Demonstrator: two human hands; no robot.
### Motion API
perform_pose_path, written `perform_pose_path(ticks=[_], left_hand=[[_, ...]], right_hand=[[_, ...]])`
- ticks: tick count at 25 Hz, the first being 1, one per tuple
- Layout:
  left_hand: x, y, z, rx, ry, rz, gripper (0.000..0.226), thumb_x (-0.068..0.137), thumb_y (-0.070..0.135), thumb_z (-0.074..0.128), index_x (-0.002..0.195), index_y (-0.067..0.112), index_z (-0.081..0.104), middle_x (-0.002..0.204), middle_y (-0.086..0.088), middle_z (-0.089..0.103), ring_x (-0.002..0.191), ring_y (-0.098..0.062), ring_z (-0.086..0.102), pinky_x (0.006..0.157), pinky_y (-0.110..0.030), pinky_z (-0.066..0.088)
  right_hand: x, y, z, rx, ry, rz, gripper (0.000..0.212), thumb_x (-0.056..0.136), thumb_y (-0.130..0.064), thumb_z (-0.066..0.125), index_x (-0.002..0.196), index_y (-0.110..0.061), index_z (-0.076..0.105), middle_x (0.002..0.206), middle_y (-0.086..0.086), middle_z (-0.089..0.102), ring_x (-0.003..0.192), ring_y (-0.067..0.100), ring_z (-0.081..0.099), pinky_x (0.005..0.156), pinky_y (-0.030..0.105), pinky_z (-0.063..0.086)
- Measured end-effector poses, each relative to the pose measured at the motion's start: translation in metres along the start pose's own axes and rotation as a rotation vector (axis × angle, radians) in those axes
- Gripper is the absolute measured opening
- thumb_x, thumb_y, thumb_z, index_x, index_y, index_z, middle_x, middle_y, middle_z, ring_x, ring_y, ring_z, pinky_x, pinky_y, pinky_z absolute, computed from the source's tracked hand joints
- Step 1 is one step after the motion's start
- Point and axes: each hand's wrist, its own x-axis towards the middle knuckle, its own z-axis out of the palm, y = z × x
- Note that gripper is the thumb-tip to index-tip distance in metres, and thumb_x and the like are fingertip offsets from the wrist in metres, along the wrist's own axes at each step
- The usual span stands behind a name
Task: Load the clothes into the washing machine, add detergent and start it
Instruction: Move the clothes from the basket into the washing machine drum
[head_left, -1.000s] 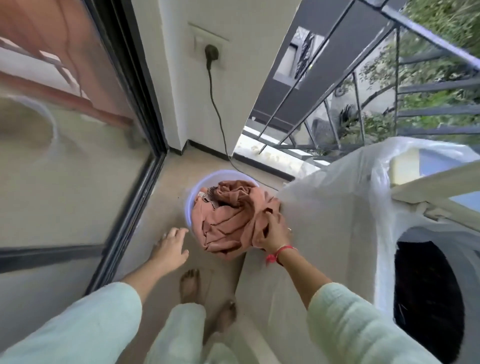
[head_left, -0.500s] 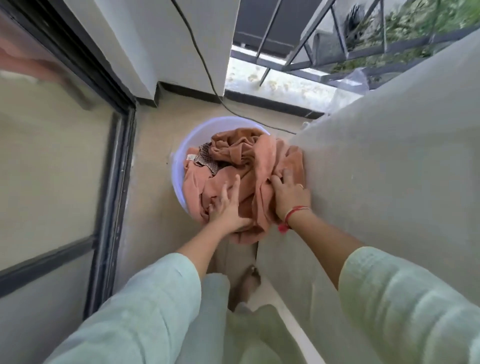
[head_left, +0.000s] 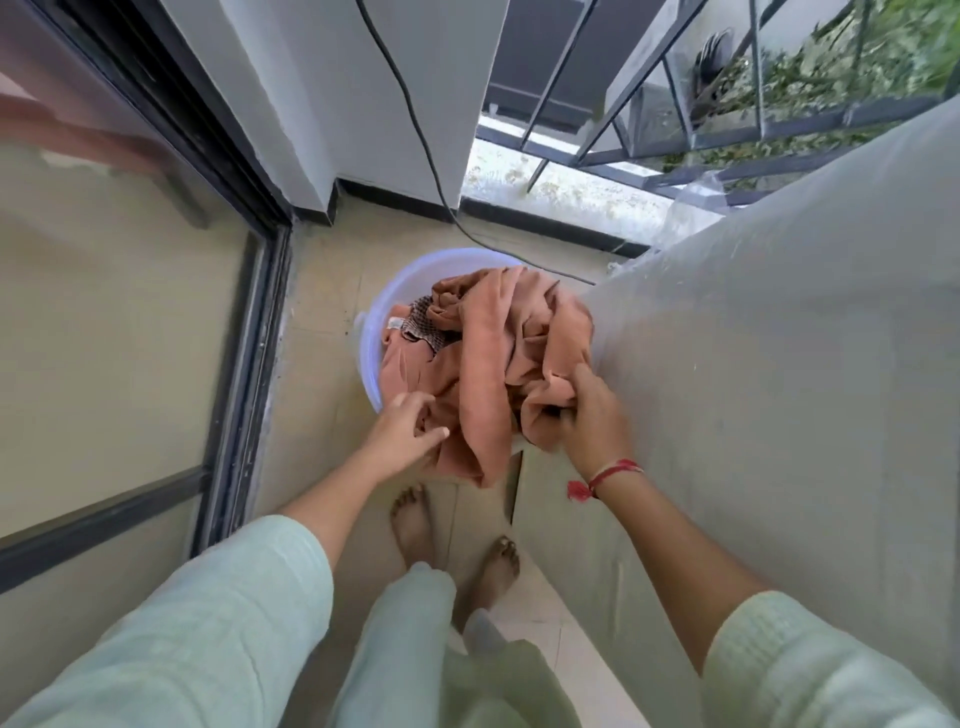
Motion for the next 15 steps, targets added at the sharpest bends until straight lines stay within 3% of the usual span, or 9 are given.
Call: perform_pose_path(ticks=[3,5,7,10,13,15], left_hand=[[-0.01,0.025,-0.024,-0.244,0.076,0.008,0.081,0.072,0.059,0.065,0.138,0.021,0.037,0.139,-0.007,0.038,0.127,-0.019,0.04,0.106,-0.03,0.032],[-0.011,0.041,-0.034,-0.326,0.134,-0.015,0.099,0.059,0.068,0.066,0.141,0.026,0.029,0.143,-0.002,0.037,0.129,-0.018,0.039,0.109,-0.038,0.034],[-0.012,0.053,-0.042,-0.303,0.181,-0.029,0.103,0.061,0.057,0.075,0.144,0.024,0.024,0.145,-0.005,0.037,0.131,-0.023,0.038,0.108,-0.041,0.035],[-0.025,0.069,-0.055,-0.162,0.178,-0.112,0.102,0.069,0.034,0.081,0.147,0.009,0.019,0.149,-0.02,0.027,0.136,-0.032,0.028,0.11,-0.036,0.029],[-0.05,0.088,-0.069,-0.148,0.144,-0.075,0.107,0.067,0.029,0.083,0.147,0.006,0.016,0.149,-0.02,0.027,0.138,-0.03,0.026,0.108,-0.035,0.027],[-0.071,0.11,-0.076,-0.096,0.07,0.029,0.115,0.068,0.032,0.082,0.149,0.009,0.003,0.156,-0.015,0.013,0.142,-0.027,0.015,0.113,-0.036,0.02]], right_hand=[[0.001,-0.035,-0.022,0.109,0.218,-0.009,0.021,0.083,-0.004,0.049,0.1,-0.012,0.057,0.084,0.0,0.058,0.076,0.016,0.051,0.064,0.028,0.036],[0.001,-0.059,-0.047,0.159,0.342,0.008,0.021,0.08,0.001,0.045,0.095,-0.009,0.056,0.082,-0.001,0.053,0.073,0.01,0.043,0.061,0.021,0.027],[-0.005,-0.077,-0.081,0.184,0.425,-0.01,0.023,0.074,0.008,0.044,0.085,-0.01,0.053,0.079,0.0,0.051,0.07,0.007,0.038,0.06,0.019,0.024],[-0.023,-0.102,-0.149,0.151,0.579,-0.075,0.026,0.071,0.011,0.046,0.079,-0.014,0.05,0.077,0.0,0.052,0.069,0.014,0.042,0.06,0.018,0.024],[-0.043,-0.13,-0.227,0.121,0.751,-0.154,0.022,0.072,0.01,0.051,0.083,-0.009,0.053,0.079,0.002,0.053,0.072,0.018,0.047,0.064,0.018,0.028],[-0.063,-0.152,-0.275,0.053,0.821,-0.234,0.027,0.069,0.011,0.054,0.089,-0.007,0.056,0.084,0.007,0.056,0.079,0.021,0.048,0.065,0.021,0.029]])
